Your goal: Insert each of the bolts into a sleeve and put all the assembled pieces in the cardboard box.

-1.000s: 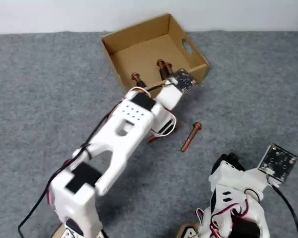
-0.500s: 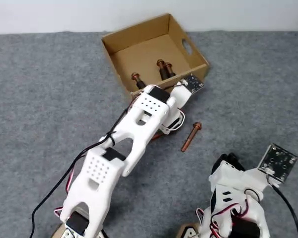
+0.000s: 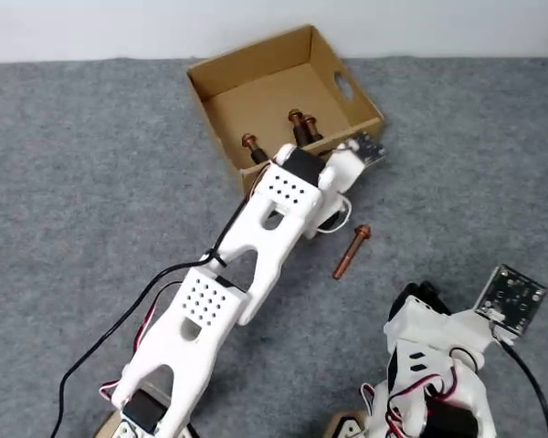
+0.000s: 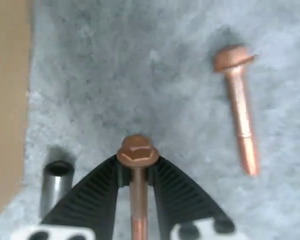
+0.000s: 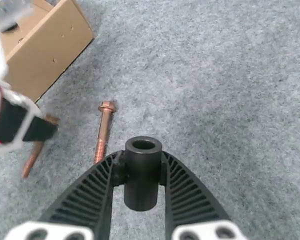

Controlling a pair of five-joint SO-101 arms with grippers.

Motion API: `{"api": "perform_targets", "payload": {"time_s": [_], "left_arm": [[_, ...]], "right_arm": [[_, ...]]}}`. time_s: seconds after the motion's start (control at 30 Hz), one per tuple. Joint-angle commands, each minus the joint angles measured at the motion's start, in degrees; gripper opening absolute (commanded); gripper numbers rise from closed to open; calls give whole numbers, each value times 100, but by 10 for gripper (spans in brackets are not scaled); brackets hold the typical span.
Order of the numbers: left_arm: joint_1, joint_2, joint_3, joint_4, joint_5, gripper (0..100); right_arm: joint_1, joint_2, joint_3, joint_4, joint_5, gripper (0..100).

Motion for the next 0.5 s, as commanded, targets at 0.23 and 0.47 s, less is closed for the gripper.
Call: {"api": "perform_targets", "payload": {"time_s": [0.23,0.47], "left_arm": [[176,-1363,-1279,202,0,4],[193,-2778,66,202,0,4]], "right_arm": [[57,-40,-26,-110,-62,8],[48,-40,-26,-110,-62,8]]}}
